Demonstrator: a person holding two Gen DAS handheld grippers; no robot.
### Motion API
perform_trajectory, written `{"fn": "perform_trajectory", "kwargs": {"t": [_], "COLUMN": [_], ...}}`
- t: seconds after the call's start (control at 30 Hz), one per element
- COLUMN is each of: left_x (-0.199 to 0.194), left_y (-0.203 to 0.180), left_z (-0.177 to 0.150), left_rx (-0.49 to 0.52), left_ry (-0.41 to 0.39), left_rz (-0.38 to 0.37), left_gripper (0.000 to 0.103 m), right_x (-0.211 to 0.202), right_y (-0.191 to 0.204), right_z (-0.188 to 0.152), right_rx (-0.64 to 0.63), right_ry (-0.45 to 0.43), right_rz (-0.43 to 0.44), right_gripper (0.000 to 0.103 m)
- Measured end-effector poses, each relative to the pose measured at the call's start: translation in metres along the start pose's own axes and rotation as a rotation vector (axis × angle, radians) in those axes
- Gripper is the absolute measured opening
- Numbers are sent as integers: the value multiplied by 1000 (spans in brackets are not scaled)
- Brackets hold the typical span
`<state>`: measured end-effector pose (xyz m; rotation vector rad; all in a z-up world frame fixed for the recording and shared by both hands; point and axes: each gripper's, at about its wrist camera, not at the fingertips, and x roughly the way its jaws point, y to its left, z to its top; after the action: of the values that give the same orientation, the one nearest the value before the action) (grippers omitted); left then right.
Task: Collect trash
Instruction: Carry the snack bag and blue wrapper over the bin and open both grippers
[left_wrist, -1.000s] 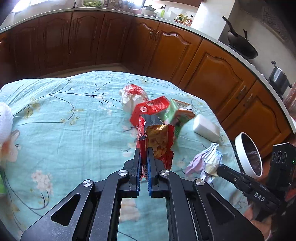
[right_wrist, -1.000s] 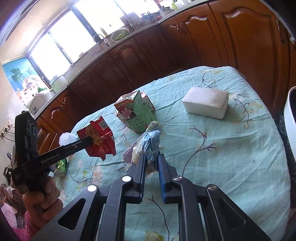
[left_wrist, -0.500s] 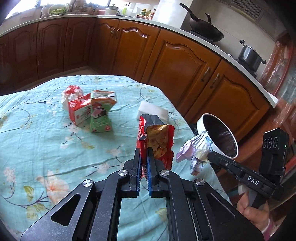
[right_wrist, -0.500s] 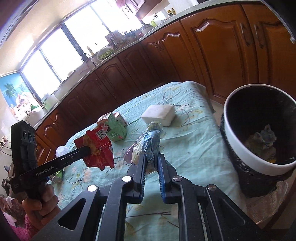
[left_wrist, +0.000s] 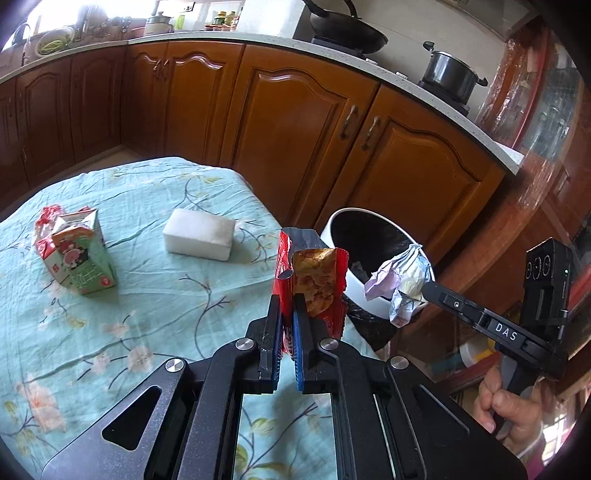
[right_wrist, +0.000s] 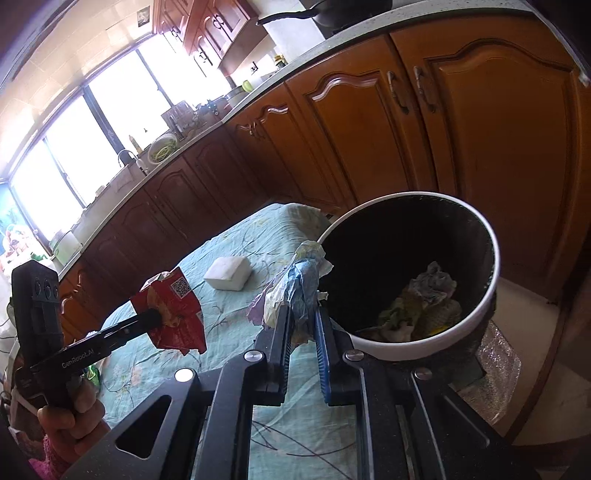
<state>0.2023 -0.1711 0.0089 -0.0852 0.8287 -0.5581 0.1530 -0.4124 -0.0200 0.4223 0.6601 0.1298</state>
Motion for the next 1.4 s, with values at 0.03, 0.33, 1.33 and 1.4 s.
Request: {"fn": "perform_trajectory", "kwargs": {"t": [0.03,0.33,1.33,1.4], "left_x": [4,39,134,131], "left_y": [-4,-46,-106,-105], "left_z": [2,19,54,53], "left_rx": [4,72,184,182], "left_ry": [4,50,162,152], "left_rz": [-8,-56,-34,-36], "left_gripper": [4,4,20,25], "right_x": [-2,-12,22,19], "right_y": [-6,-42,-80,-80], "right_z": [1,17,45,45], "right_rx": [4,30,19,20], "right_ry": [-4,-41,33,23], "right_rz": [-10,-94,-220,-218], "right_gripper": [13,13,32,38]}}
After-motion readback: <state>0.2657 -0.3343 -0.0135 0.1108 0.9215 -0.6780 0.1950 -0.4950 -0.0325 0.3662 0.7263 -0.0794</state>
